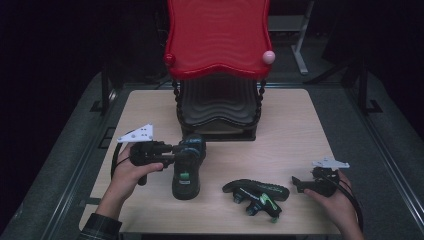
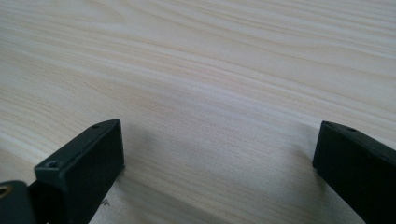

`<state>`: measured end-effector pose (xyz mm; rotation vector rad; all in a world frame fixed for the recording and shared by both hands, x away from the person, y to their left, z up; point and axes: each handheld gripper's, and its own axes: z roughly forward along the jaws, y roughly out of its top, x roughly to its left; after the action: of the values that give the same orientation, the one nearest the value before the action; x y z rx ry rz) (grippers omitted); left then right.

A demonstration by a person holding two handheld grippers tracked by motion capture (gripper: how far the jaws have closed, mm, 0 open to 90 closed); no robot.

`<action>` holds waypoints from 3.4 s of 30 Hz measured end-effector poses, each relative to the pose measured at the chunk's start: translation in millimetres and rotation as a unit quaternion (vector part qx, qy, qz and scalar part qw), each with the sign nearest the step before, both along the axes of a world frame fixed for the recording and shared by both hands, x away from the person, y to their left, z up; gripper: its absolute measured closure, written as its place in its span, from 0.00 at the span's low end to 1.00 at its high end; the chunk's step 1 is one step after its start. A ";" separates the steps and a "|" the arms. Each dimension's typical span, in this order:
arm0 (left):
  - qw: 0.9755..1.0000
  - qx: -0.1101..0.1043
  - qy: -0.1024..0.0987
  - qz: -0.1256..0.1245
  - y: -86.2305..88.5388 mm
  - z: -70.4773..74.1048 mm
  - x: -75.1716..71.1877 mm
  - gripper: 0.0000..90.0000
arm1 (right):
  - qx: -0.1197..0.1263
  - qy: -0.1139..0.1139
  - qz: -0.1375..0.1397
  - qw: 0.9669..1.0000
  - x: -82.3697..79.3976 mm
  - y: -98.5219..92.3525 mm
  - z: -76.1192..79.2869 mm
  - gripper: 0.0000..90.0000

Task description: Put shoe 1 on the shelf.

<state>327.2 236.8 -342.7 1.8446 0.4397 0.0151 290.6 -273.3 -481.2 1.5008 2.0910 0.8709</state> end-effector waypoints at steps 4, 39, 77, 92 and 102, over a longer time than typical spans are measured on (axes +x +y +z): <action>1.000 0.000 -0.004 -0.004 -6.0 12.7 3.4 0.76 | 0.000 0.000 0.001 1.000 -0.1 0.0 0.0 0.02; 0.995 -0.034 -0.084 -0.033 -50.4 146.6 33.8 0.76 | 0.001 0.000 0.004 1.000 -0.8 0.2 0.1 0.02; 0.988 0.016 -0.142 0.061 -72.1 264.4 190.4 0.77 | 0.001 0.002 0.007 1.000 -1.4 0.6 0.3 0.02; 0.987 0.019 -0.140 0.077 -68.7 246.3 226.3 0.77 | 0.002 0.002 0.010 1.000 -3.2 0.8 0.3 0.02; 0.989 0.041 -0.137 0.043 -69.4 233.7 222.8 0.76 | 0.002 0.002 0.010 1.000 -3.2 0.8 0.3 0.02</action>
<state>550.0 167.4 -109.0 1.8687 0.3286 0.3457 287.4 -272.5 -480.9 1.4866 2.1120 0.8803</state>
